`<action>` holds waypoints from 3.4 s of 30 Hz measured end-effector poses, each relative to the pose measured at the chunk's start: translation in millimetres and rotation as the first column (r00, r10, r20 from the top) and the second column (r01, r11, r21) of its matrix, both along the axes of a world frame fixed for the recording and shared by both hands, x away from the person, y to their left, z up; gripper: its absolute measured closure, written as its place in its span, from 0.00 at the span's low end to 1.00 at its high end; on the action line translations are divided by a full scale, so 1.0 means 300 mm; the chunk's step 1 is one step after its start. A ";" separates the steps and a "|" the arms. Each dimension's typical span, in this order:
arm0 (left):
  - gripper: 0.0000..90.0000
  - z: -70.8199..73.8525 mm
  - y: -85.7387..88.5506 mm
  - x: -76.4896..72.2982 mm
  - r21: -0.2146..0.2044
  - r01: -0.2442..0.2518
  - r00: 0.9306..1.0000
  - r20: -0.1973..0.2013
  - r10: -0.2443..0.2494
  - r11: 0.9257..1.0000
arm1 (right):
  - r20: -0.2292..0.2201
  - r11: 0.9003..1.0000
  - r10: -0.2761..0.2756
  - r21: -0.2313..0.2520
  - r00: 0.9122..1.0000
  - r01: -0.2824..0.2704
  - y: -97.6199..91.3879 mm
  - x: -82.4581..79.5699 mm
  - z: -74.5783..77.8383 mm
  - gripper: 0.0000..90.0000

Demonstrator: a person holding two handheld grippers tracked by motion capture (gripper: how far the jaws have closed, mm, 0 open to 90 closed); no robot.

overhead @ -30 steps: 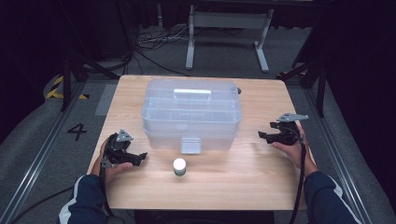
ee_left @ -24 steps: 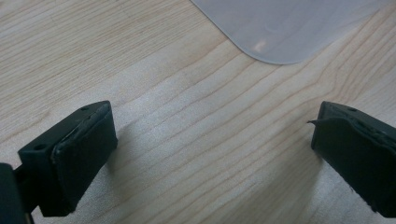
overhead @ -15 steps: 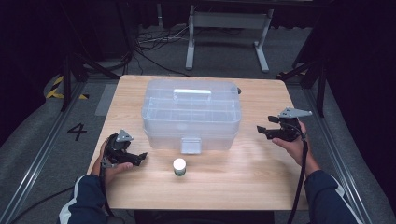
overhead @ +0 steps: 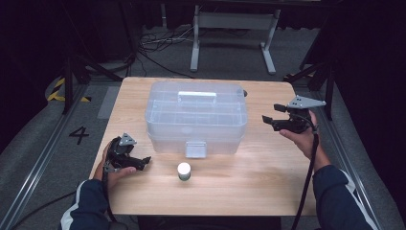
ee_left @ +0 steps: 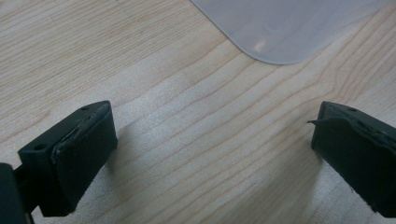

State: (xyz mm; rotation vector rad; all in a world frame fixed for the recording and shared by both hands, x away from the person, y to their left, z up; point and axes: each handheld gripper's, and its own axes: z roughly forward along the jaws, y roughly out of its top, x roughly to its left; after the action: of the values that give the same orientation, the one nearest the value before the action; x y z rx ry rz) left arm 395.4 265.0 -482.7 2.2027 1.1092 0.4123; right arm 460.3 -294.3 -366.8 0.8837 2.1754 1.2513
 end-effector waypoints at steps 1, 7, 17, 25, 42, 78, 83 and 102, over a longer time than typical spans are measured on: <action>0.00 0.000 -0.001 0.000 -0.003 -0.002 1.000 0.001 0.002 1.000 | 0.009 1.000 -0.002 -0.006 1.000 0.003 0.004 0.004 0.012 0.34; 0.00 0.000 0.000 0.000 -0.002 -0.001 1.000 0.000 0.001 1.000 | 0.030 1.000 0.013 0.016 0.999 -0.014 0.026 0.013 0.068 0.34; 0.00 0.000 -0.001 0.000 -0.003 -0.002 1.000 0.001 0.002 1.000 | 0.065 0.998 0.055 0.020 0.996 -0.056 0.081 0.017 0.137 0.35; 0.00 0.000 -0.001 0.000 -0.003 -0.003 1.000 0.001 0.003 1.000 | 0.086 0.992 0.125 -0.003 0.988 -0.125 0.189 0.025 0.195 0.40; 0.00 0.000 0.000 0.000 -0.002 -0.002 1.000 0.001 0.002 1.000 | 0.037 0.962 0.267 -0.067 0.963 -0.264 0.420 0.059 0.214 0.48; 0.22 0.164 -0.142 0.035 -0.051 0.140 0.975 0.180 -0.129 0.989 | 0.019 0.934 0.258 -0.260 0.966 -0.244 0.617 0.075 0.225 0.81; 0.23 0.168 -0.150 0.035 -0.069 0.143 0.977 0.169 -0.130 0.987 | 0.022 0.935 0.260 -0.255 0.965 -0.246 0.604 0.072 0.223 0.81; 0.32 0.183 -0.192 0.006 -0.068 0.203 0.965 0.180 -0.188 0.977 | 0.023 0.942 0.249 -0.239 0.968 -0.237 0.521 0.035 0.218 0.81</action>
State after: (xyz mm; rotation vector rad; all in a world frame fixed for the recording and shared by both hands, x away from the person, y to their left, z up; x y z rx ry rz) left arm 397.3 207.3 -427.8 2.1317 0.7938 0.4513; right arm 470.8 -137.9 -301.4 0.4917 2.3828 1.0804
